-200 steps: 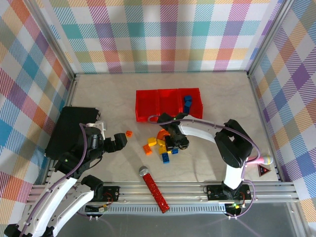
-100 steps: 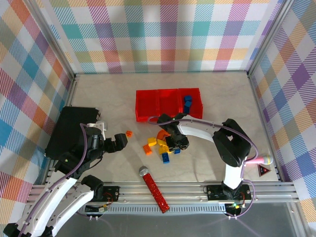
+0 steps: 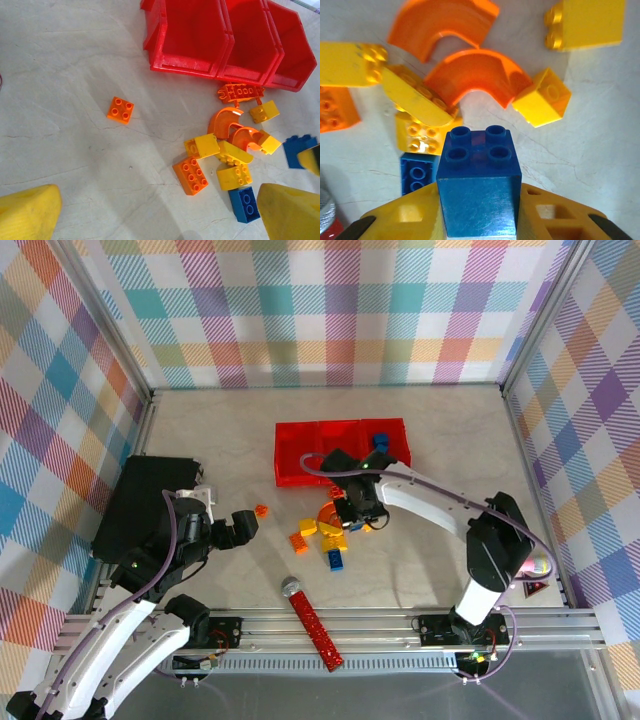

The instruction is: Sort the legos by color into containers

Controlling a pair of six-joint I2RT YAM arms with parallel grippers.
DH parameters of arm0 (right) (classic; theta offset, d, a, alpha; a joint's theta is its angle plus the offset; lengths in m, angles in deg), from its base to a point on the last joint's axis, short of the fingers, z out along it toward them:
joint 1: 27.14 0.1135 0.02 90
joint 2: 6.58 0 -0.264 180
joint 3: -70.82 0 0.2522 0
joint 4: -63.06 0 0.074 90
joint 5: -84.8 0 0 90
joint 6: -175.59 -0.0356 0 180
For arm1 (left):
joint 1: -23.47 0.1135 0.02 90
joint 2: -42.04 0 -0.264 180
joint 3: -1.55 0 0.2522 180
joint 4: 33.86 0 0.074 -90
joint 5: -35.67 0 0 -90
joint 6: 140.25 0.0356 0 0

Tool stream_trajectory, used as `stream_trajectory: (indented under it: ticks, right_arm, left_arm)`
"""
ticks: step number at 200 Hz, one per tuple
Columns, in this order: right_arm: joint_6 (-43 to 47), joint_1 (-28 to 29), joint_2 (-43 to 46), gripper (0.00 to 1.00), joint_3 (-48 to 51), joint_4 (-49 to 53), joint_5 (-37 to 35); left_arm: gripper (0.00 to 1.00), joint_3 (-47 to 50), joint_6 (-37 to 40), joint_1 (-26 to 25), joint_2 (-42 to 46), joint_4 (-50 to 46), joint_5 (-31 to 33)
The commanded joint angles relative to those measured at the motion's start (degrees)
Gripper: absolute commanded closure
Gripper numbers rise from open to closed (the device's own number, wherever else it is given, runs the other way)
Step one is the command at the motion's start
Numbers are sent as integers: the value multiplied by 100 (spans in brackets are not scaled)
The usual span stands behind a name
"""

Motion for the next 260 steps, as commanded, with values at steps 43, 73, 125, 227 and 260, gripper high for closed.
stream_trajectory:
  ticks: [43,73,125,227,260]
  right_arm:
    - [1418,-1536,-205,66,-1586,570,-10]
    - [1892,-2173,-869,66,-2459,643,212]
    - [2257,-2653,-2257,67,-3712,803,389]
    - [2473,-2709,-2934,66,-3794,747,-289]
    - [2531,-2709,-2971,66,-3755,763,-418]
  left_arm:
    - [0,-63,-5,-73,-147,3,159]
    - [0,-76,16,-72,-189,-9,188]
    - [0,-109,14,-73,-225,-67,231]
    - [0,-123,-15,-82,-244,-107,275]
    - [0,-89,-42,-82,-182,-87,284]
